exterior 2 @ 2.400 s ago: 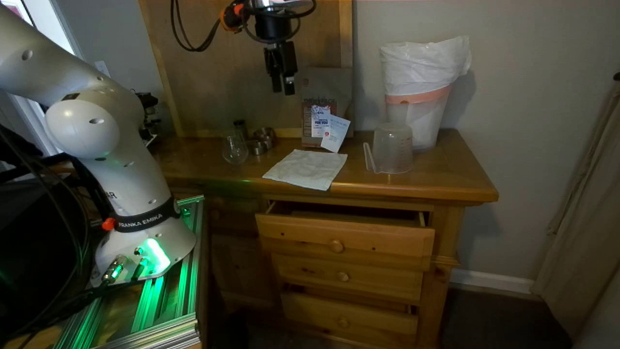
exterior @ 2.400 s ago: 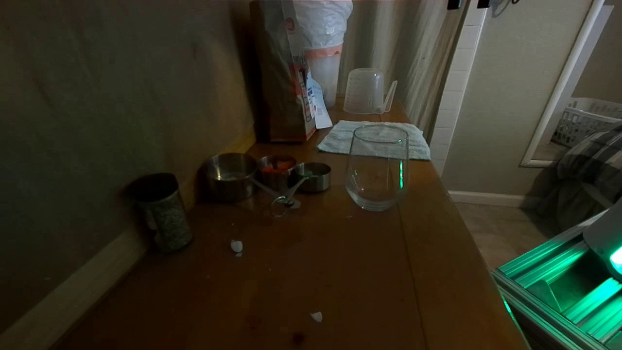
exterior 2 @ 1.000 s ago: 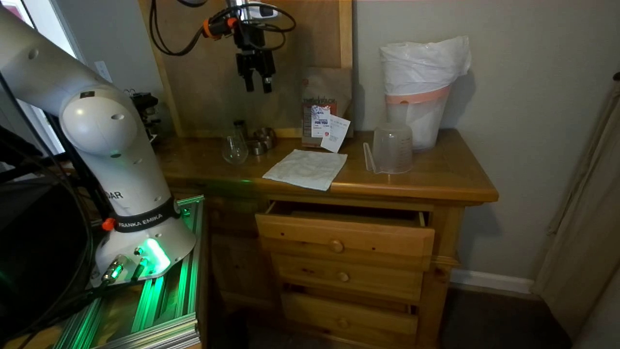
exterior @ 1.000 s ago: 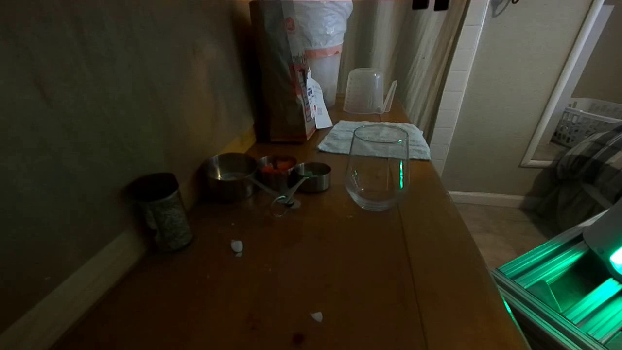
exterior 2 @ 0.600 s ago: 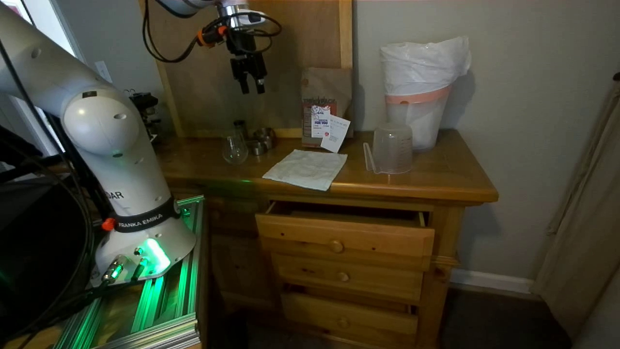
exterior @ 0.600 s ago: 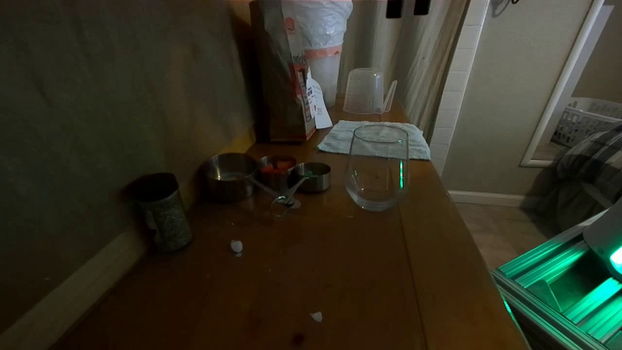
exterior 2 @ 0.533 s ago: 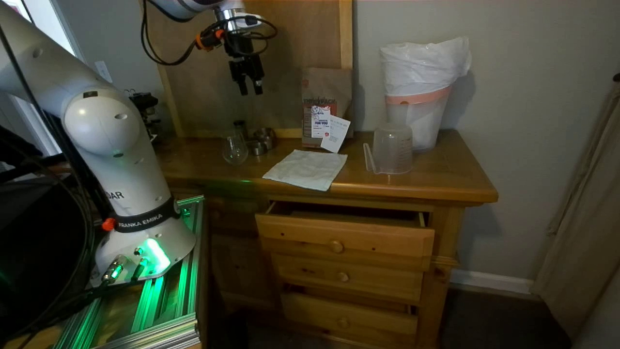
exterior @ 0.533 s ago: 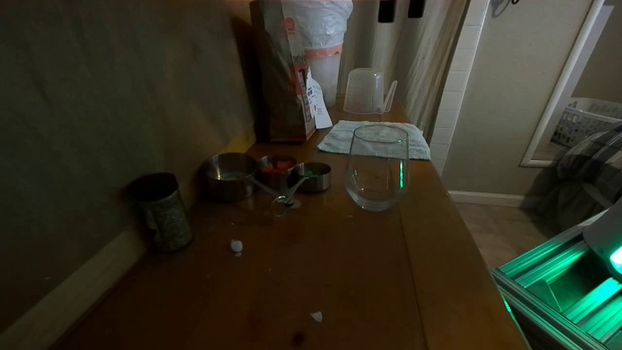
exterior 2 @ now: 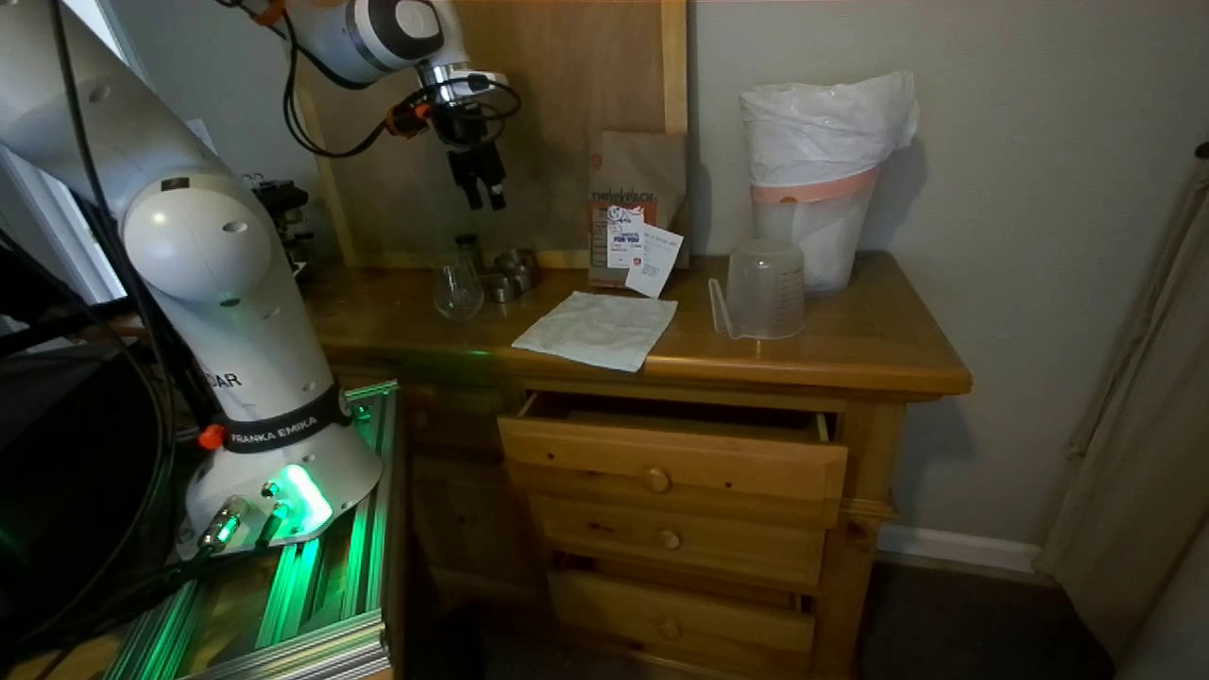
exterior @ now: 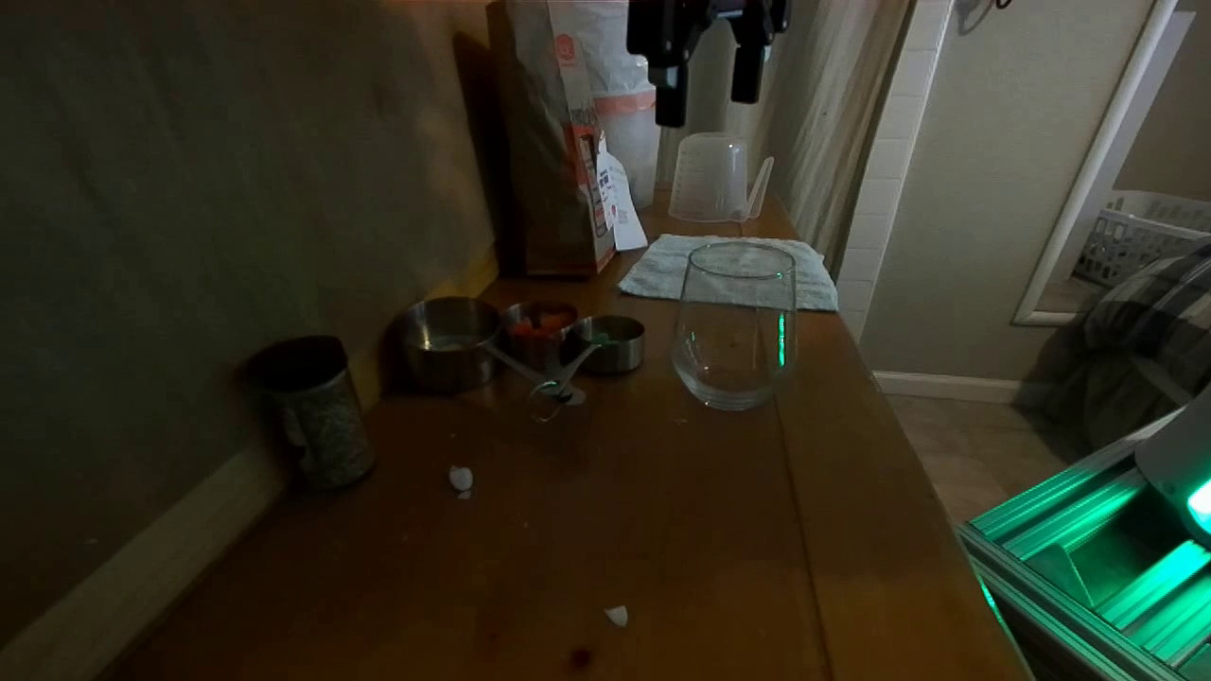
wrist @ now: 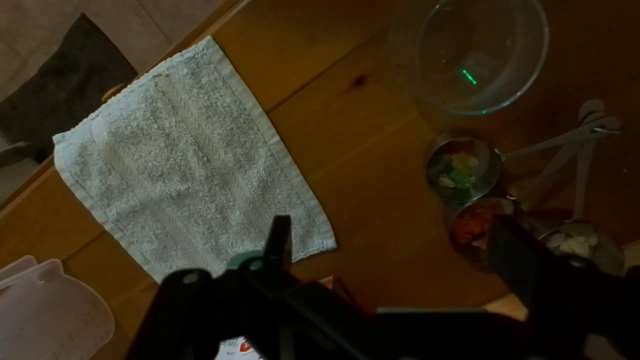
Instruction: Fold the cloth on the right in a triangular shape
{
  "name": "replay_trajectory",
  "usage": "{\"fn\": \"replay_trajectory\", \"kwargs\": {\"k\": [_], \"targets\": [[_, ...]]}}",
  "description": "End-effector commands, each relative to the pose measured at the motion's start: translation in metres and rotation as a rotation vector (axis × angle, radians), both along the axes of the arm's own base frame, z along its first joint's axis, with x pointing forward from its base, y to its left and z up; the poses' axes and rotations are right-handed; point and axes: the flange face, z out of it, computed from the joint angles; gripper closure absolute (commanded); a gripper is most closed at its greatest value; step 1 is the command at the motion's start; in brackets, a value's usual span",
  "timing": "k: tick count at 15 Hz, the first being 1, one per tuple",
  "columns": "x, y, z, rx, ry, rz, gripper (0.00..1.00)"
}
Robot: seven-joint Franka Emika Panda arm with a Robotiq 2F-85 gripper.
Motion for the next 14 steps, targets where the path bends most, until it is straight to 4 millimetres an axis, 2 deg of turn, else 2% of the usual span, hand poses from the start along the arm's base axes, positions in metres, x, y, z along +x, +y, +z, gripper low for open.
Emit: {"fn": "replay_trajectory", "kwargs": {"k": [1,3,5,9,14], "targets": [[0.002,0.000,0.001,0.001,0.002,-0.002,0.00],[0.002,0.001,0.002,0.003,0.000,-0.002,0.00],[0.009,0.007,-0.014,0.017,0.007,0.010,0.00],[0.021,0.019,-0.033,0.049,-0.003,0.031,0.00],[0.040,0.018,-0.072,0.015,-0.002,0.052,0.00]]}}
